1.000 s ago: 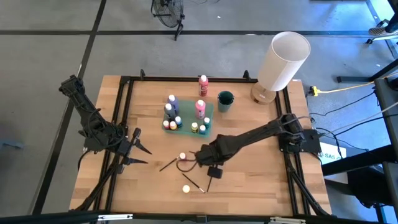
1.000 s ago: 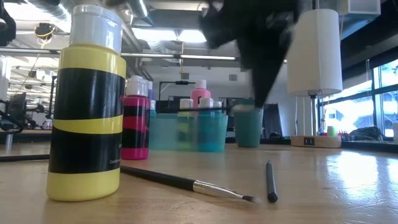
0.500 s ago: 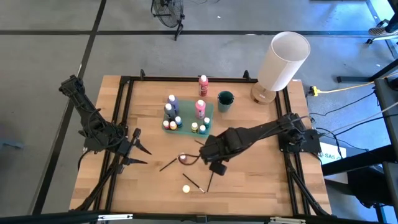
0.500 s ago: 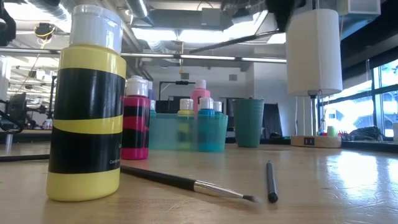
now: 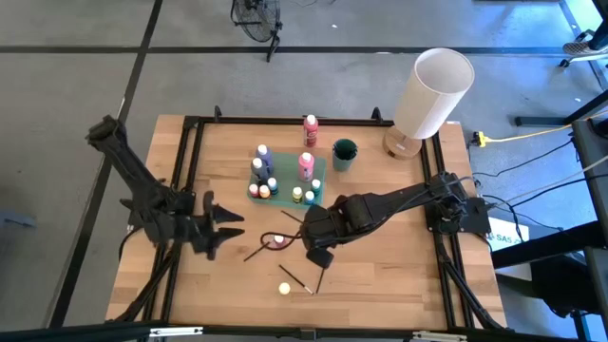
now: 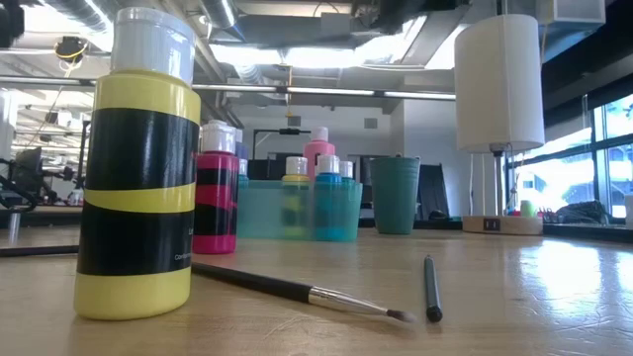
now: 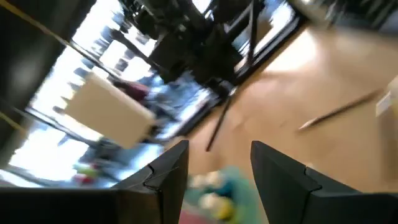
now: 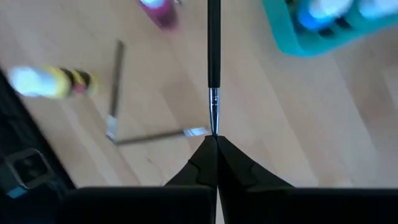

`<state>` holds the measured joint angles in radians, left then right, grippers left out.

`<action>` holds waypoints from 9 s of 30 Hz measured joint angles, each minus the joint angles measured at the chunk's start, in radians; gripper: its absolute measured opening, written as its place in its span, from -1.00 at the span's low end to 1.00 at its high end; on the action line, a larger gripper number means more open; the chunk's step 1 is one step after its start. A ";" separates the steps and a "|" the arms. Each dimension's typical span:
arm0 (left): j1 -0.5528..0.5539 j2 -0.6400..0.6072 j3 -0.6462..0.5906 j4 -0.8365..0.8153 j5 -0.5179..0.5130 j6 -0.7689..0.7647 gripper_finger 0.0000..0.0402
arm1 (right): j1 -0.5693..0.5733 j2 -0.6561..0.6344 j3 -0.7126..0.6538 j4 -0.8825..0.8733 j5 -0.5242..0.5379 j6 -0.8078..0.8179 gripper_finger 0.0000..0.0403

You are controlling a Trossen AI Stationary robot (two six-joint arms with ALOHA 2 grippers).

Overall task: Pick & Place Paint Supplies
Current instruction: Put the black paint brush into the dark green cup

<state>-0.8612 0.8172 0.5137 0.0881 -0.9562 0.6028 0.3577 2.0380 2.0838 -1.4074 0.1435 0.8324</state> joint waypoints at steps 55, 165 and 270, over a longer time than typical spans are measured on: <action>0.190 0.540 0.129 0.460 -0.263 0.692 -0.32 | -0.029 0.000 0.000 0.357 0.063 -0.100 -1.00; 0.296 0.413 -0.221 1.268 0.857 -0.324 -0.93 | 0.127 0.041 0.000 1.230 0.328 -1.127 0.08; 0.428 0.429 -0.221 1.163 0.861 -0.529 0.00 | 0.238 -0.031 -0.002 0.589 0.625 -0.559 -0.97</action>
<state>-0.4329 1.2465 0.2928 1.2515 -0.0954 0.0734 0.5956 2.0066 2.0820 -0.8188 0.7688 0.2737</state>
